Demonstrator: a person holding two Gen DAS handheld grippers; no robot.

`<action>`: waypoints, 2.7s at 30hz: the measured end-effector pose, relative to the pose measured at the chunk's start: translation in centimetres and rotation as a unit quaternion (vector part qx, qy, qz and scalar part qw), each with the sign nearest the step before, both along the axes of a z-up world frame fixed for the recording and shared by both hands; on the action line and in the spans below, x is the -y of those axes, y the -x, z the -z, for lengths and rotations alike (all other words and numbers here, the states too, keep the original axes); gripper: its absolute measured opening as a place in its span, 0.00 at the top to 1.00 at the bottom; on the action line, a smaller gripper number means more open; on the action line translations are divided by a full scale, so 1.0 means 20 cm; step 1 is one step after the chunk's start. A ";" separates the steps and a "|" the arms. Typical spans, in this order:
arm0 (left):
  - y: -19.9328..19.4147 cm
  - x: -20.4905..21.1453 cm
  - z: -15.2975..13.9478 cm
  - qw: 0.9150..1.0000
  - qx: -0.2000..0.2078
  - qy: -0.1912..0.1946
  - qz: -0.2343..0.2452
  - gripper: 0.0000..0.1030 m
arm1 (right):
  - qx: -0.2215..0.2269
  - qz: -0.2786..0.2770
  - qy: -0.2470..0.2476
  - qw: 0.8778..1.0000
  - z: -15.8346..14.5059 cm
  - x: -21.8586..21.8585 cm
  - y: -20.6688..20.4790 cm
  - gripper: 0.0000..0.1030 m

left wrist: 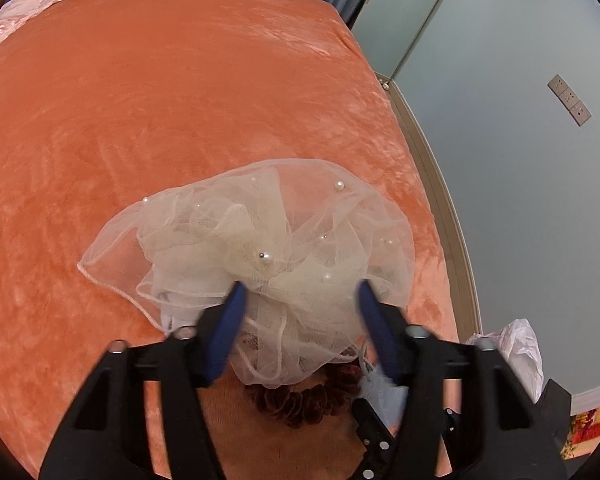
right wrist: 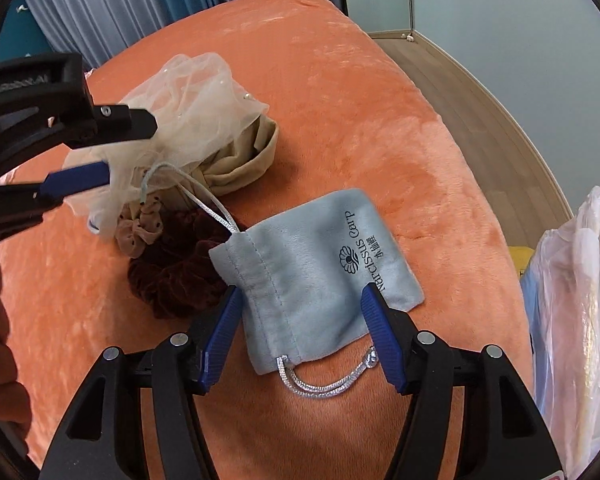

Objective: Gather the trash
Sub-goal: 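Grasp the tulle bag with the left tool while the right tool grasps the grey pouch, then carry tulle bag and grey pouch over the wastebasket and open both tools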

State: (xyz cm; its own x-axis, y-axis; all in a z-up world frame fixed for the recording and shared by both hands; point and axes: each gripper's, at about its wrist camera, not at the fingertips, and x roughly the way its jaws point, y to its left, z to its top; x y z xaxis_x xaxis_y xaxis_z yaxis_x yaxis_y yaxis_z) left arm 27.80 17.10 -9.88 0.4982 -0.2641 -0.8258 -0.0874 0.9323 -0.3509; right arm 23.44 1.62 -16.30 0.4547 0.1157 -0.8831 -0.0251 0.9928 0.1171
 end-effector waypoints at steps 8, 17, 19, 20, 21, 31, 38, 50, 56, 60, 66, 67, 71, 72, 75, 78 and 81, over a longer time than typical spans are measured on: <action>0.02 -0.03 -0.04 1.000 0.010 0.015 -0.010 0.91 | 0.010 -0.016 0.025 1.000 -0.01 0.01 0.02 0.79; 0.16 0.04 -0.34 0.998 0.058 0.024 0.004 0.93 | 0.035 0.015 -0.021 0.999 -0.23 0.16 0.12 0.93; 0.19 0.08 -0.42 0.997 0.071 0.027 0.012 0.93 | 0.052 0.021 -0.029 0.998 -0.32 0.19 0.17 0.93; 0.21 0.11 -0.46 0.997 0.076 0.028 0.017 0.93 | 0.060 0.025 -0.032 0.997 -0.36 0.22 0.19 0.93; 0.24 0.14 -0.50 0.996 0.082 0.028 0.023 0.93 | 0.069 0.029 -0.037 0.996 -0.41 0.23 0.22 0.93; 0.48 0.52 -0.78 0.988 0.124 0.034 0.082 0.93 | 0.148 0.081 -0.061 0.984 -0.79 0.57 0.48 0.93; 0.64 0.81 -0.90 0.982 0.138 0.037 0.127 0.93 | 0.177 0.128 -0.060 0.974 -0.93 0.85 0.67 0.93; 0.82 1.20 -0.89 0.971 0.128 0.049 0.195 0.93 | 0.192 0.186 -0.057 0.962 -0.99 1.20 0.91 0.93; 0.84 1.30 -0.86 0.967 0.122 0.051 0.216 0.92 | 0.190 0.200 -0.055 0.960 -0.98 1.25 0.95 0.93; 0.85 1.34 -0.85 0.966 0.126 0.056 0.218 0.87 | 0.187 0.204 -0.053 0.959 -0.97 1.26 0.95 0.91; 0.82 1.36 -0.81 0.969 0.120 0.050 0.209 0.59 | 0.181 0.206 -0.040 0.961 -0.97 1.25 0.92 0.84; 0.82 1.36 -0.81 0.970 0.118 0.050 0.208 0.54 | 0.181 0.206 -0.040 0.961 -0.97 1.24 0.92 0.80; 0.81 1.34 -0.80 0.971 0.117 0.046 0.205 0.53 | 0.187 0.206 -0.040 0.960 -0.98 1.24 0.93 0.73; 0.81 1.34 -0.80 0.971 0.117 0.046 0.204 0.53 | 0.186 0.206 -0.041 0.960 -0.97 1.24 0.93 0.73; 0.82 1.32 -0.80 0.971 0.118 0.047 0.202 0.53 | 0.184 0.202 -0.042 0.961 -0.97 1.25 0.92 0.73; 0.82 1.31 -0.80 0.971 0.121 0.046 0.200 0.53 | 0.184 0.199 -0.041 0.962 -0.98 1.24 0.92 0.69; 0.83 1.29 -0.80 0.972 0.121 0.046 0.197 0.53 | 0.187 0.197 -0.040 0.962 -0.99 1.23 0.93 0.66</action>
State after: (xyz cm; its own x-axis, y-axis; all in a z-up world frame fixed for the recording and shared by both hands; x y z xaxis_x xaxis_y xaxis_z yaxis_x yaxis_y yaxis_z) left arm 11.28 -8.62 6.17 0.5196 -0.5419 -0.6606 0.3662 0.8398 -0.4008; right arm 4.91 -22.99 3.54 0.7610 -0.0688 -0.6451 0.2951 0.9222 0.2498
